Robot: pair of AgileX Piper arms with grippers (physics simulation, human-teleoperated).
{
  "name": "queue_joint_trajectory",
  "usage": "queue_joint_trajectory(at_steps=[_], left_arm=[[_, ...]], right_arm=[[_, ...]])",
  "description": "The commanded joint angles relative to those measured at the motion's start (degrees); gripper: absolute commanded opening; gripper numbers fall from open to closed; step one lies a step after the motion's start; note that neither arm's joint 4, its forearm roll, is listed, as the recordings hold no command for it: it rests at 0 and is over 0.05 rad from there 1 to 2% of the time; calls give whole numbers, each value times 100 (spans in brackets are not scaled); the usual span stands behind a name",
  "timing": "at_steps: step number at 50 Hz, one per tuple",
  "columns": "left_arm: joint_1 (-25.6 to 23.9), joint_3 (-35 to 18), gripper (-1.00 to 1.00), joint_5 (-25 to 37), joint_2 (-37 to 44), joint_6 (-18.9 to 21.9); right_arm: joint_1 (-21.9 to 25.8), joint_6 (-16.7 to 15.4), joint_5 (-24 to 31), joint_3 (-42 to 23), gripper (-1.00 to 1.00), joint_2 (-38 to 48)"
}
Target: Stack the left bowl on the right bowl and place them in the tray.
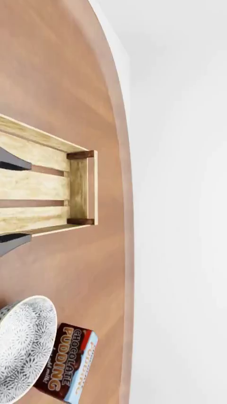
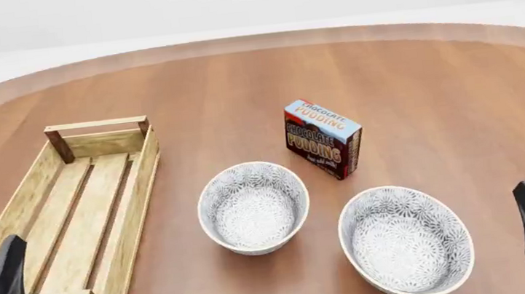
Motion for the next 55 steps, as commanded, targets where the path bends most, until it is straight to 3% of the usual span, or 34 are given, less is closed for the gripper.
queue_joint_trajectory(at_steps=[1, 4, 8, 9, 13, 19, 26, 30, 35, 39, 42, 49, 55], left_arm=[[0, 0, 100, 0, 0, 0], [0, 0, 100, 0, 0, 0], [0, 0, 100, 0, 0, 0], [0, 0, 100, 0, 0, 0], [0, 0, 100, 0, 0, 0], [0, 0, 100, 0, 0, 0], [0, 0, 100, 0, 0, 0], [0, 0, 100, 0, 0, 0], [0, 0, 100, 0, 0, 0], [0, 0, 100, 0, 0, 0], [0, 0, 100, 0, 0, 0], [0, 0, 100, 0, 0, 0], [0, 0, 100, 0, 0, 0]], right_arm=[[52, 44, -130, -9, 100, 184], [91, 21, -478, -4, 100, 653], [23, -120, -489, -77, 100, 757], [-10, -94, -701, -113, 100, 1173], [46, -175, -275, -412, 100, 961], [813, -317, -106, -1422, 100, 2302], [1137, -616, 276, -2346, 100, 3311], [1639, -419, 678, -3172, 100, 4184], [2143, 153, 861, -3710, 100, 4954], [2230, -55, 1111, -4199, 100, 5529], [2421, 109, 1288, -4510, 100, 5848], [2822, 133, 1742, -5107, 100, 6702], [3052, 368, 1867, -5321, 100, 7305]])
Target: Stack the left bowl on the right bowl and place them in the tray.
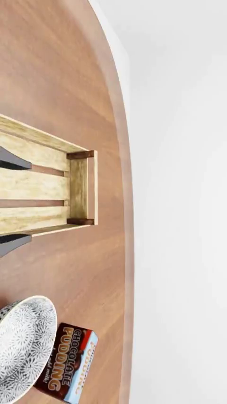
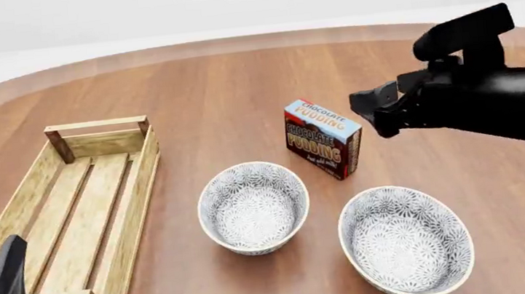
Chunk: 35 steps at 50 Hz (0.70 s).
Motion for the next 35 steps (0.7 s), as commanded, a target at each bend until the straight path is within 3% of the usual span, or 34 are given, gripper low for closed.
queue_joint_trajectory(at_steps=[1, 9, 13, 14, 20, 35], left_arm=[[0, 0, 100, 0, 0, 0], [0, 0, 100, 0, 0, 0], [0, 0, 100, 0, 0, 0], [0, 0, 100, 0, 0, 0], [0, 0, 100, 0, 0, 0], [0, 0, 100, 0, 0, 0]], right_arm=[[517, 247, 445, -764, 100, 1327], [728, 529, 289, -797, 100, 2077], [712, 487, 289, -851, 100, 2220], [829, 666, 269, -849, 100, 2245], [880, 828, 230, -967, 100, 2538], [900, 937, 67, -1158, 100, 3102]])
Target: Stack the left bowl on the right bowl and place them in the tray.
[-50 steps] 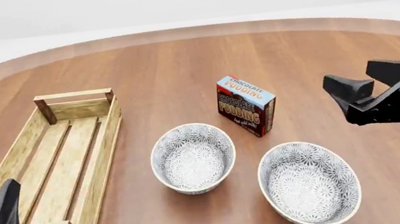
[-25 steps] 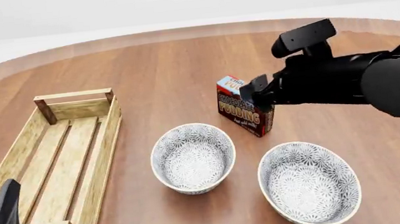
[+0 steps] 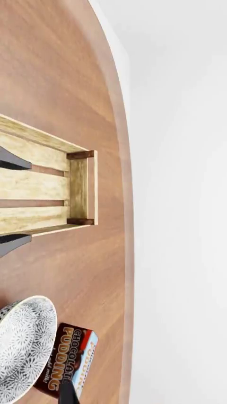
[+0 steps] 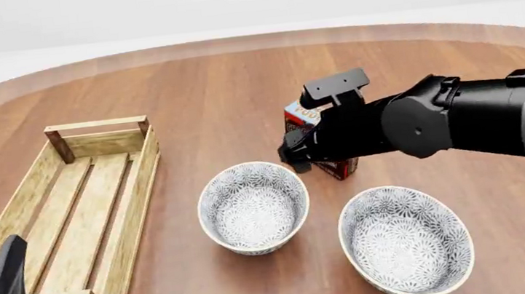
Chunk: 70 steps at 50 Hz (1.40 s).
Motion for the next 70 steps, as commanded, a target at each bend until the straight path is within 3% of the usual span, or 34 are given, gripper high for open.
queue_joint_trajectory(at_steps=[1, 43, 66, 67, 70], left_arm=[[0, 0, 100, 0, 0, 0], [0, 0, 100, 0, 0, 0], [0, 0, 100, 0, 0, 0], [0, 0, 100, 0, 0, 0], [0, 0, 100, 0, 0, 0]], right_arm=[[45, 112, -96, -147, 100, 443], [219, 571, -1242, 362, 100, 1482], [310, 671, -1451, 493, 100, 1659], [285, 622, -1389, 463, -100, 1619], [278, 569, -1290, 419, -100, 1520]])
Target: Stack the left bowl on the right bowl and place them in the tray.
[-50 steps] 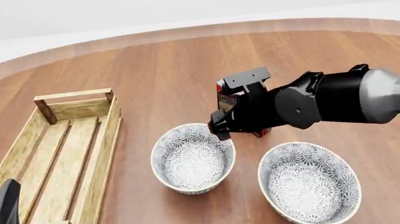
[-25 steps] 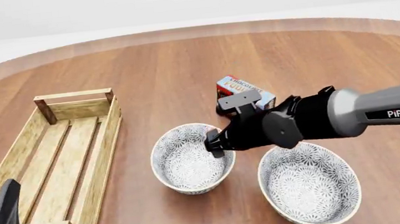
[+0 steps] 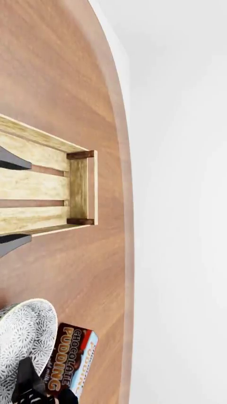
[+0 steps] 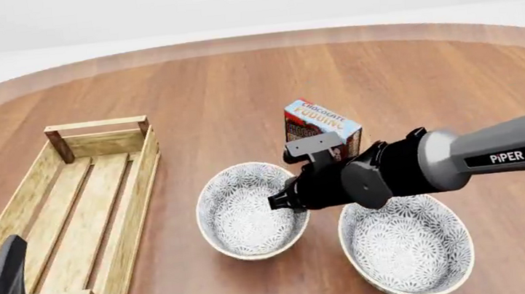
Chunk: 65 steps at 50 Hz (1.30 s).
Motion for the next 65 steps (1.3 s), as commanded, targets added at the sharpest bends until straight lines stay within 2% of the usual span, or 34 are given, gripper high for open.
queue_joint_trajectory(at_steps=[1, 16, 31, 48, 54, 65], left_arm=[[0, 0, 100, 0, 0, 0], [0, 0, 100, 0, 0, 0], [0, 0, 100, 0, 0, 0], [0, 0, 100, 0, 0, 0], [0, 0, 100, 0, 0, 0], [0, 0, 100, 0, 0, 0]], right_arm=[[11, -99, 151, -59, -100, -83], [-73, -176, 271, -134, -100, -202], [50, -325, 690, -327, -100, -1080], [-238, -512, 1445, -679, -100, -2263], [-315, -358, 1545, -465, -100, -2692], [-684, 116, 1622, 423, -100, -3884]])
